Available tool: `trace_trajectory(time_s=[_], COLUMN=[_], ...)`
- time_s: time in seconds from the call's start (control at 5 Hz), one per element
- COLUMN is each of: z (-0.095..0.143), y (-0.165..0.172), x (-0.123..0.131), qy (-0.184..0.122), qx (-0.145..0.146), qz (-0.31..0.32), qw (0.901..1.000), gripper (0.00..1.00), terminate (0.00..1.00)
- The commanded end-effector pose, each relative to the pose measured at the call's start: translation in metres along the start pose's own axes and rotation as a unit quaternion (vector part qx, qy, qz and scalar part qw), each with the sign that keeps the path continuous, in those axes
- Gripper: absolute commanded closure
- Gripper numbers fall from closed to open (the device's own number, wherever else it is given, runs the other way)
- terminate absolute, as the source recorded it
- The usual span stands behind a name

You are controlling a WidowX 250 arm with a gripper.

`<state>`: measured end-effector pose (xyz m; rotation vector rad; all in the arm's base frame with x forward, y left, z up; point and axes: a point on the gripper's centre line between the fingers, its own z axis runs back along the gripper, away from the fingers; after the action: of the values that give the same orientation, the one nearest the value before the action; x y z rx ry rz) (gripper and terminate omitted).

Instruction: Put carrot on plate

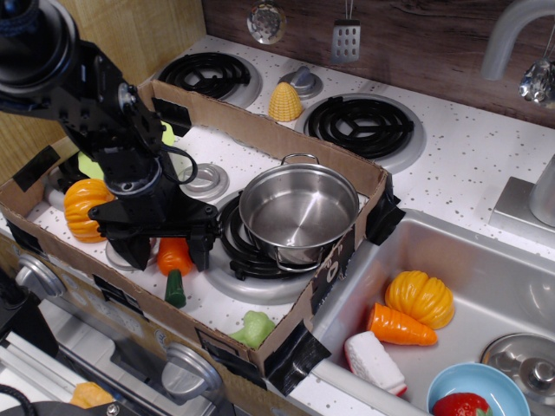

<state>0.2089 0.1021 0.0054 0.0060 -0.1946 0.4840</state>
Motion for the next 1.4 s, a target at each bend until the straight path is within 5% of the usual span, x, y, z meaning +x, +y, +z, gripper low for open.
trace_trajectory(time_s=[0.0, 0.2, 0.6, 0.8, 1.0, 1.2], z=[0.001, 0.023, 0.058, 0.07, 0.061, 0.061], y=[-0.002, 0.0, 0.006, 0.021, 0.033, 0.034], x=[0.012, 0.015, 0.02, 0.038, 0.079, 0.12], qy=[-0.011, -0.006, -0.012, -0.05, -0.069, -0.078], qx=[0.015, 0.067, 0.106, 0.112, 0.09, 0.08], qz=[-0.017, -0.024, -0.028, -0.045, -0.13, -0.221], qw=[0.9997, 0.9974, 0.9939, 0.9915, 0.985, 0.9688], gripper=[1.0, 1.0, 1.0, 1.0, 1.0, 1.0], terminate=[0.0, 0.0, 0.0, 0.0, 0.0, 0.0])
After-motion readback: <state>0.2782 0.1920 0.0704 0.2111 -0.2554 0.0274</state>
